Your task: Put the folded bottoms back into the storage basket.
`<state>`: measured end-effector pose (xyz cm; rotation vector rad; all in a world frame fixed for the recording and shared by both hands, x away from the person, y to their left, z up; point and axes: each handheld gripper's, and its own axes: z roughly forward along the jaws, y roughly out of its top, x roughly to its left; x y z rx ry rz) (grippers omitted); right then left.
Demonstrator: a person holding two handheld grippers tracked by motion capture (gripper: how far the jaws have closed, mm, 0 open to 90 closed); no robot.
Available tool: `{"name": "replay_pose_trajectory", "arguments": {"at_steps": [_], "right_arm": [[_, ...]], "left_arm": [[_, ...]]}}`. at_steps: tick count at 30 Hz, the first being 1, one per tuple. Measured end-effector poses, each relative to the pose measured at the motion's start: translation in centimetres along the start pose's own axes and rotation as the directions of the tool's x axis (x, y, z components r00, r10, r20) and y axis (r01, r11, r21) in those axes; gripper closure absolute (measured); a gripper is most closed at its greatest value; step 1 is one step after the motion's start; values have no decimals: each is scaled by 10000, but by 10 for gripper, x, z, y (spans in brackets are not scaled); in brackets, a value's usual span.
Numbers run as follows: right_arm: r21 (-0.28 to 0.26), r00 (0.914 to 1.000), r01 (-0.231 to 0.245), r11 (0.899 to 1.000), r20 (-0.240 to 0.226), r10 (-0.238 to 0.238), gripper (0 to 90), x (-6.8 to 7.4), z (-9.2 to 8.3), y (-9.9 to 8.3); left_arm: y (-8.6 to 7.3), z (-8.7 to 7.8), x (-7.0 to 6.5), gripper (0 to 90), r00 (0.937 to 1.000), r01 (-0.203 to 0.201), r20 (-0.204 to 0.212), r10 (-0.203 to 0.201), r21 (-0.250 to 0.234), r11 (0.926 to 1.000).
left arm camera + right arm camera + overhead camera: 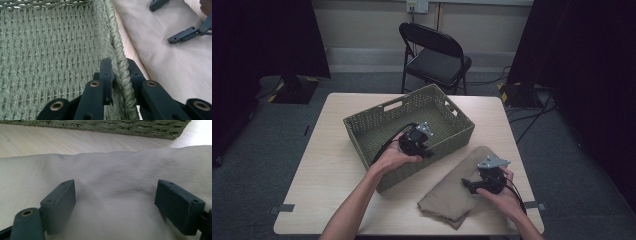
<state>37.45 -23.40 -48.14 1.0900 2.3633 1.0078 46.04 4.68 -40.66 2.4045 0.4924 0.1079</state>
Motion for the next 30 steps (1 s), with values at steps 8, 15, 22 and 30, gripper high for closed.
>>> {"name": "replay_pose_trajectory", "arguments": {"at_steps": [8,15,22,30], "right_arm": [[-15,10000,13,10000,-20,-13,161,0,0,0],[-13,10000,11,10000,-22,-11,161,0,0,0],[-24,10000,15,10000,-14,-15,161,0,0,0],[-13,10000,3,10000,-13,-3,160,0,0,0]], "left_arm": [[4,3,0,787,9983,-419,397,418,11,9991],[4,0,4,618,9978,24,656,-18,-84,10000],[0,-42,1,442,9971,759,218,-733,-1646,9834],[-46,-102,11,418,9780,1694,-721,-1959,-2741,9467]]}}
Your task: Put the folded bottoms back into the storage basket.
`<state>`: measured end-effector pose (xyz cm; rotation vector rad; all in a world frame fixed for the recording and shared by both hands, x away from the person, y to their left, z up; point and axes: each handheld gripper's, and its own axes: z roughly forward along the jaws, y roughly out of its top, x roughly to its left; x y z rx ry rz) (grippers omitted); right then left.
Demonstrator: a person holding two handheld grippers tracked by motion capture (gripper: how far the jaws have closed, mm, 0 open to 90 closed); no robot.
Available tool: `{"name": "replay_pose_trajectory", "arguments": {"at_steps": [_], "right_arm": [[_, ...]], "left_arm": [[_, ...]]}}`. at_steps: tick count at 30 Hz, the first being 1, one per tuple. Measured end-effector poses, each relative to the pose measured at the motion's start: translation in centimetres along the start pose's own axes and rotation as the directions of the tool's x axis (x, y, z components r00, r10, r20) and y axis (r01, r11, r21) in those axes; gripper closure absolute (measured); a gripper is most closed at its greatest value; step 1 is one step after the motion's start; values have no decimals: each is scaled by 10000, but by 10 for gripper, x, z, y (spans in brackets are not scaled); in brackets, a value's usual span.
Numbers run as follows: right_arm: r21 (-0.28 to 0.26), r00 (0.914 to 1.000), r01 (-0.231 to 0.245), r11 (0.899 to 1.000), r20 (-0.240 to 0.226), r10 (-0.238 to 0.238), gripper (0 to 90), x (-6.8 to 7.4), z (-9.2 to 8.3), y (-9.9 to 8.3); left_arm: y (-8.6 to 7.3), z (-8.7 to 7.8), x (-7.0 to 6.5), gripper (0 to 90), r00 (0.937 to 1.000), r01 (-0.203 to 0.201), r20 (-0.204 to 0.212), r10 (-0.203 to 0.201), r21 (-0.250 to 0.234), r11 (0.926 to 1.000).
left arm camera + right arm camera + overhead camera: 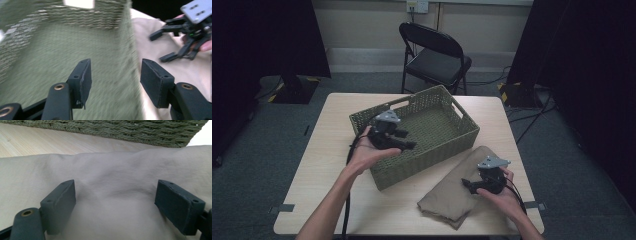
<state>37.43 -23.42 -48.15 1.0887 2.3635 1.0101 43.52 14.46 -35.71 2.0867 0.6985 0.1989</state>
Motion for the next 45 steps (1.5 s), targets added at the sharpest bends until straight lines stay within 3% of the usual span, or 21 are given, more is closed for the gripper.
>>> {"name": "replay_pose_trajectory", "arguments": {"at_steps": [5,6,8,9,10,12,13,15,17,19,20,21,23,26,29,32,37,38,45], "right_arm": [[-4,10000,-1,10000,-9,1,160,0,0,0],[6,10000,-5,10000,6,5,160,0,0,0],[0,10000,-8,10000,-10,8,160,0,0,0],[0,10000,-8,10000,-10,8,160,0,0,0],[7,10000,-5,10000,9,5,160,0,0,0],[3,10000,-17,10000,19,17,160,0,0,0],[-9,10000,-21,10000,35,21,160,0,0,0],[-6,10000,-18,10000,34,18,160,0,0,0],[-6,10000,-11,10000,11,11,160,0,0,0],[13,10000,-14,10000,34,14,160,0,0,0],[12,10000,-16,10000,36,16,160,0,0,0],[12,10000,-16,10000,34,16,160,0,0,0],[15,10000,-20,10000,31,20,160,0,0,0],[-12,10000,-21,10000,30,21,160,0,0,0],[5,10000,-35,10000,6,35,160,0,0,0],[14,10000,-33,10000,20,33,160,0,0,0],[9,9999,-65,10000,93,65,160,1,1,0],[-1,9999,-63,10000,111,63,160,2,1,0],[188,9998,-180,9997,132,177,159,12,2,3]], "left_arm": [[-20,-29,11,409,9963,415,-745,-439,-335,9986],[-29,-42,14,404,9921,521,-1113,-584,-583,9969],[-36,-55,18,397,9876,669,-1367,-769,-764,9948],[-36,-55,18,381,9876,669,-1367,-769,-764,9948],[-41,-62,23,350,9838,942,-1452,-1052,-808,9923],[-49,-69,27,343,9745,1072,-1896,-1201,-769,9913],[-49,-69,27,336,9745,1072,-1896,-1201,-769,9913],[-59,-74,30,331,9670,1340,-2055,-1504,-915,9867],[-66,-75,33,313,9633,1410,-2197,-1542,-743,9872],[-74,-76,37,313,9561,1714,-2263,-1862,-836,9816],[-74,-76,37,311,9561,1714,-2263,-1862,-836,9816],[-78,-75,40,308,9548,1948,-2107,-2096,-888,9768],[-79,-74,41,313,9553,1940,-2113,-2066,-790,9778],[-83,-63,43,311,9505,2212,-2119,-2274,-531,9738],[-84,-58,43,312,9520,2292,-1989,-2325,-396,9726],[-84,-57,43,342,9483,2157,-2308,-2177,-341,9759],[-88,-60,47,438,9512,2161,-2181,-2184,-346,9758],[-89,-61,49,439,9522,2276,-1999,-2312,-414,9729],[-89,-60,48,440,9526,2160,-2118,-2183,-344,9758]]}}
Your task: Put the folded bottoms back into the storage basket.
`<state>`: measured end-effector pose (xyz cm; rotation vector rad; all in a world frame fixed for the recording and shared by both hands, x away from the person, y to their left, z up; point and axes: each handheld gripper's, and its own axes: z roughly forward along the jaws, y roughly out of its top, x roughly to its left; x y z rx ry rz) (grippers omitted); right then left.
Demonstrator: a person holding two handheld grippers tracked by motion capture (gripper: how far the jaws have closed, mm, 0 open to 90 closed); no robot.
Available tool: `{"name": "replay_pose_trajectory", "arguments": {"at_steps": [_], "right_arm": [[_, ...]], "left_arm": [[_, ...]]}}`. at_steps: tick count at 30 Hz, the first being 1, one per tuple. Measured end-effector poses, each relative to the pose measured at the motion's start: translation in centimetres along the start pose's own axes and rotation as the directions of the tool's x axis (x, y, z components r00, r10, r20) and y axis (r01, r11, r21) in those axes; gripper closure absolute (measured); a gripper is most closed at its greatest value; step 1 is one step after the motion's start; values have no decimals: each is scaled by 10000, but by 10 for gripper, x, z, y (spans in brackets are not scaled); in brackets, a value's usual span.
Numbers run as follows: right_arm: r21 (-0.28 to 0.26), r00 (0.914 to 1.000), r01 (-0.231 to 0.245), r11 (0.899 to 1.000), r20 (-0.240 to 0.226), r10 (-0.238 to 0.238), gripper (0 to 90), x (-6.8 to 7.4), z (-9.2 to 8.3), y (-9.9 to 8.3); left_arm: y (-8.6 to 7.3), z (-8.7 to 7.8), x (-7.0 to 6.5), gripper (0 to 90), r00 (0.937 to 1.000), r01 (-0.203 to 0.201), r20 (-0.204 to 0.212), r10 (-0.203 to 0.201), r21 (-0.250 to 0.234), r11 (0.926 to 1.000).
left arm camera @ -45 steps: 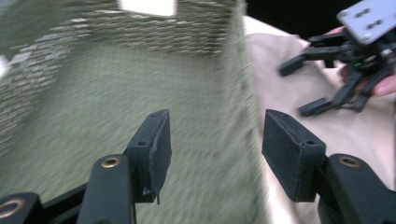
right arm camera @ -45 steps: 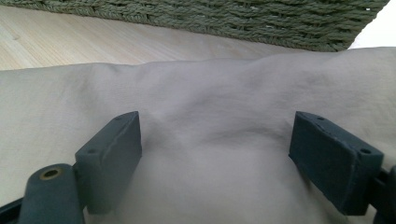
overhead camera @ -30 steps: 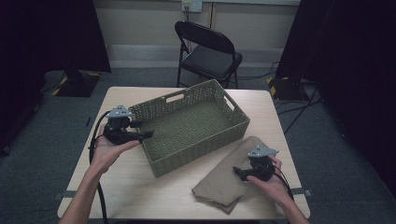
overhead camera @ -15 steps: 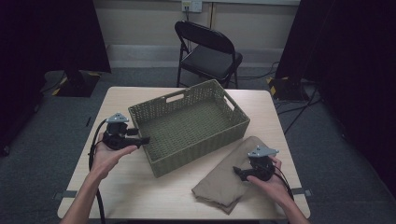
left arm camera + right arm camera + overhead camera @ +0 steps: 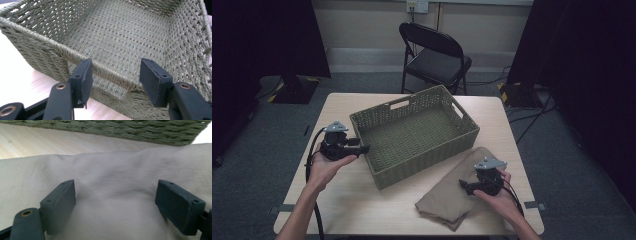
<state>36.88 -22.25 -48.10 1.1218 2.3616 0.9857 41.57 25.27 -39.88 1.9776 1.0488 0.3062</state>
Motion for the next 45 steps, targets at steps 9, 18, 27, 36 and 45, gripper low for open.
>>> {"name": "replay_pose_trajectory", "arguments": {"at_steps": [9,18,27,36,45], "right_arm": [[179,9997,-105,9998,-229,109,157,21,3,6],[84,9976,-470,9989,-507,474,212,24,-5,15],[-793,9956,-933,9925,-45,932,233,-13,-31,27],[-556,9904,-1144,9919,720,1182,288,-49,-26,23],[-74,9887,-1300,9915,743,1302,274,-44,-9,3]], "left_arm": [[1,0,-1,418,9999,110,52,-110,23,9999],[13,-17,-25,435,9991,-339,226,363,-1002,9944],[9,-21,-77,563,9883,-1070,931,1207,-1399,9844],[-8,-5,-125,615,9555,-1793,2193,1972,-989,9788],[-47,40,-152,615,9308,-2274,3059,2002,555,9722]]}}
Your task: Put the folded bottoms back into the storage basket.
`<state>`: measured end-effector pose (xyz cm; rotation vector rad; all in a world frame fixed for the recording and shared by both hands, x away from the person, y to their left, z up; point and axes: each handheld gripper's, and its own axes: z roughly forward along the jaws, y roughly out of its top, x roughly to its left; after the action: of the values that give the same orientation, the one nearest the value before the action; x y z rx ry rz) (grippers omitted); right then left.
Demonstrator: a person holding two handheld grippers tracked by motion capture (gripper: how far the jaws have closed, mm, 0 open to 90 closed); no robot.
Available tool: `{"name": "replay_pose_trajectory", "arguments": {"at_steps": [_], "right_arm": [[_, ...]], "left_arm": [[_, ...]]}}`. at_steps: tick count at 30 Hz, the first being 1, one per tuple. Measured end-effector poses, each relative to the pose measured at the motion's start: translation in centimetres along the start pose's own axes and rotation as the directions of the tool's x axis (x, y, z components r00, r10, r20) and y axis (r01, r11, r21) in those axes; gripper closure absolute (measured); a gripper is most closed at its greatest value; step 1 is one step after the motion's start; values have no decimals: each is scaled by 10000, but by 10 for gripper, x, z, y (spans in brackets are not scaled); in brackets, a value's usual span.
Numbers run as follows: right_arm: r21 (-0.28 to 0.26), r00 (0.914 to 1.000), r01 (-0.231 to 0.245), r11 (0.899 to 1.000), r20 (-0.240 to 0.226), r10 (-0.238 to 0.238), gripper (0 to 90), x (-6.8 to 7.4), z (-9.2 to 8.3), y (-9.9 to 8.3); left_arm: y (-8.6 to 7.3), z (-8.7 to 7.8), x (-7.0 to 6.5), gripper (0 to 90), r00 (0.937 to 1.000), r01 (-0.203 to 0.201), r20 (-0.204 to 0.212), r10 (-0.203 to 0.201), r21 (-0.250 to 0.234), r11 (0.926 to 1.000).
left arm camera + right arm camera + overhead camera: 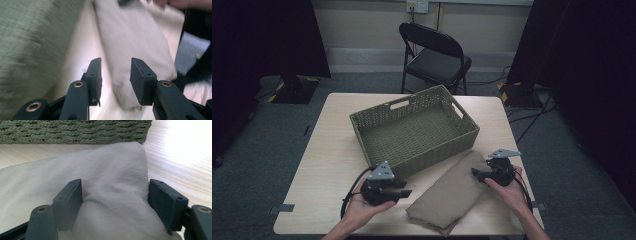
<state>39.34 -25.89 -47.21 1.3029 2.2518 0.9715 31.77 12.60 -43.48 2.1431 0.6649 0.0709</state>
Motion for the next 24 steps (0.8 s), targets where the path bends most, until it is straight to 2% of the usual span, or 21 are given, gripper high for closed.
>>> {"name": "replay_pose_trajectory", "arguments": {"at_steps": [4,6,8,12,14,17,19,21,24], "right_arm": [[57,9994,-286,9996,-190,287,272,2,3,-4],[42,9998,-177,9998,-102,178,272,5,3,-4],[34,10000,-70,10000,-51,70,272,6,3,-4],[21,9999,-156,9999,-69,156,271,5,4,-4],[29,9999,-130,9999,-65,130,270,5,4,-4],[-4,10000,74,10000,48,-74,270,7,4,-4],[20,10000,67,10000,7,-67,271,7,4,-4],[40,10000,-6,10000,-83,7,271,7,4,-4],[49,9996,270,9996,-73,-269,271,9,3,-5]], "left_arm": [[-2,19,-8,605,9988,-310,389,288,573,9979],[-4,32,-12,579,9980,-258,596,205,900,9956],[-6,41,-18,578,9960,-521,783,423,1274,9905],[-8,51,-29,578,9934,-760,963,625,1443,9866],[-10,54,-30,579,9923,-918,977,764,1647,9821],[-14,58,-26,579,9936,-764,954,600,1785,9810],[-14,61,-23,578,9952,-752,768,609,1992,9771],[-16,61,-22,578,9965,-568,714,433,1998,9782],[-16,60,-20,578,9974,-609,491,518,2066,9765]]}}
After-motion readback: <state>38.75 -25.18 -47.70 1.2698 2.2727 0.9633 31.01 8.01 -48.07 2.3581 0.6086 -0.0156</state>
